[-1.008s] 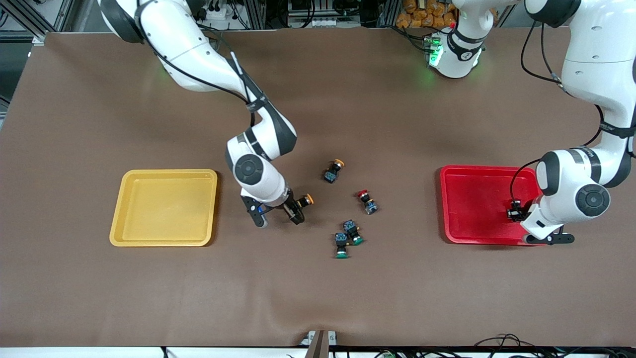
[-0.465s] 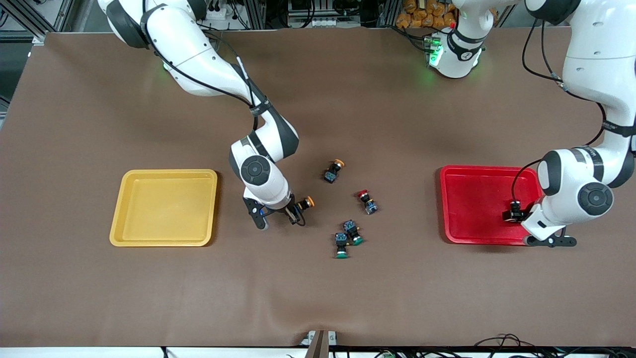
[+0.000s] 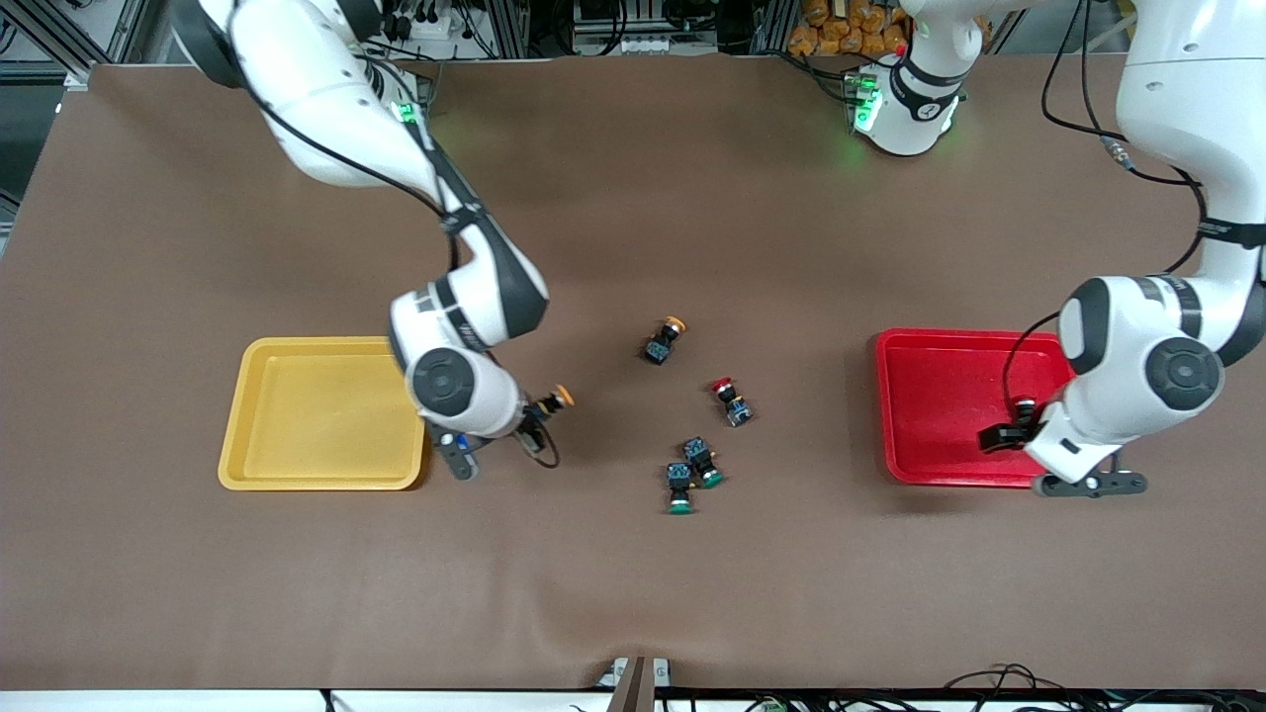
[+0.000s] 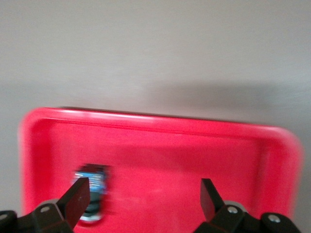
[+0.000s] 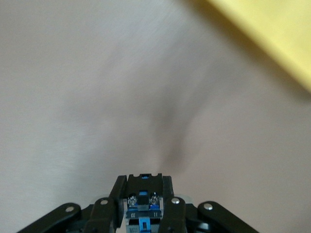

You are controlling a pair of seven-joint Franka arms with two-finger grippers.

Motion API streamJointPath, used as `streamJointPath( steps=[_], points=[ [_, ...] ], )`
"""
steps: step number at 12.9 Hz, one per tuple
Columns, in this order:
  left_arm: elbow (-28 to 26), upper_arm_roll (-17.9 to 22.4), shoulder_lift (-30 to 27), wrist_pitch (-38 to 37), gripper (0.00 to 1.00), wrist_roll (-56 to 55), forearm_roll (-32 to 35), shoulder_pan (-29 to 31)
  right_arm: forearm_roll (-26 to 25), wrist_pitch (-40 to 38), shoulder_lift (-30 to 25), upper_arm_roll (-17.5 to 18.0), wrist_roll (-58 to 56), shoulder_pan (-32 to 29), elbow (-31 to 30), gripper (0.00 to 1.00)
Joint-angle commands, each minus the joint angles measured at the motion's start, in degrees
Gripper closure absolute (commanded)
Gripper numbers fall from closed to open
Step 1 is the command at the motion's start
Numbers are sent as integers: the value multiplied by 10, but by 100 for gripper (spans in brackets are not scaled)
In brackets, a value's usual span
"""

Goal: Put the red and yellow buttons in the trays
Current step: 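Release the red button in the red tray while the right gripper carries the yellow button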

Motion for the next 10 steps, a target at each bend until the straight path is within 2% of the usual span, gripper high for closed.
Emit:
streamJointPath(
  steps=[1, 4, 6, 8, 10],
  points=[
    [-9, -48, -7, -6, 0, -96, 5, 1, -12, -88, -68, 9, -123, -54, -21, 100],
    [2, -90, 1, -6, 0, -224, 5, -29, -12, -121, -94, 8, -248, -108, -40, 100],
    [25, -90, 21, -6, 0, -310, 5, -76, -12, -121, -118, 6, -382, -151, -70, 100],
    [48, -90, 47, -6, 0, -384, 5, -116, -12, -117, -126, -19, -515, -175, -96, 100],
    [73, -90, 73, -5, 0, -453, 5, -149, -15, -112, -127, -30, -569, -191, -111, 100]
  ],
)
